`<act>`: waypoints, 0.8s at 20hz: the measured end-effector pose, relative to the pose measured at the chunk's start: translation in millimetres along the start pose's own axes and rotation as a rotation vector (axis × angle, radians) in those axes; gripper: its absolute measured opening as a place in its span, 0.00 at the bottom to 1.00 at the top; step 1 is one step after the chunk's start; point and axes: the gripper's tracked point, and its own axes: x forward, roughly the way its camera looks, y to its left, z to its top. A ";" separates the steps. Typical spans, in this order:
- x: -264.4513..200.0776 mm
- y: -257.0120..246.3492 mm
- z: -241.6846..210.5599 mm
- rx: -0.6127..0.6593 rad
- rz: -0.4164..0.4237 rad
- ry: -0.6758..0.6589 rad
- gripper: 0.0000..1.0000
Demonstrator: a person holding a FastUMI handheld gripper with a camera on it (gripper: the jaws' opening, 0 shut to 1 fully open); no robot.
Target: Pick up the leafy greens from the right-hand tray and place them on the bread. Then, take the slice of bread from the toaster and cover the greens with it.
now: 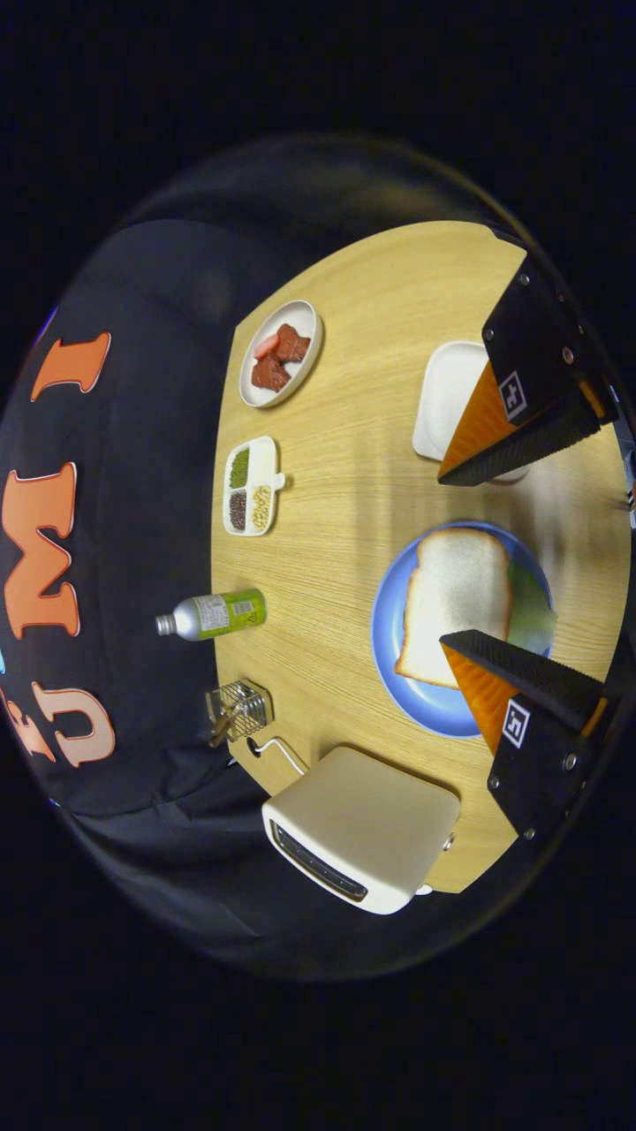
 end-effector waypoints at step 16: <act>-186.5 -121.5 167.6 0.072 -0.126 -0.617 0.98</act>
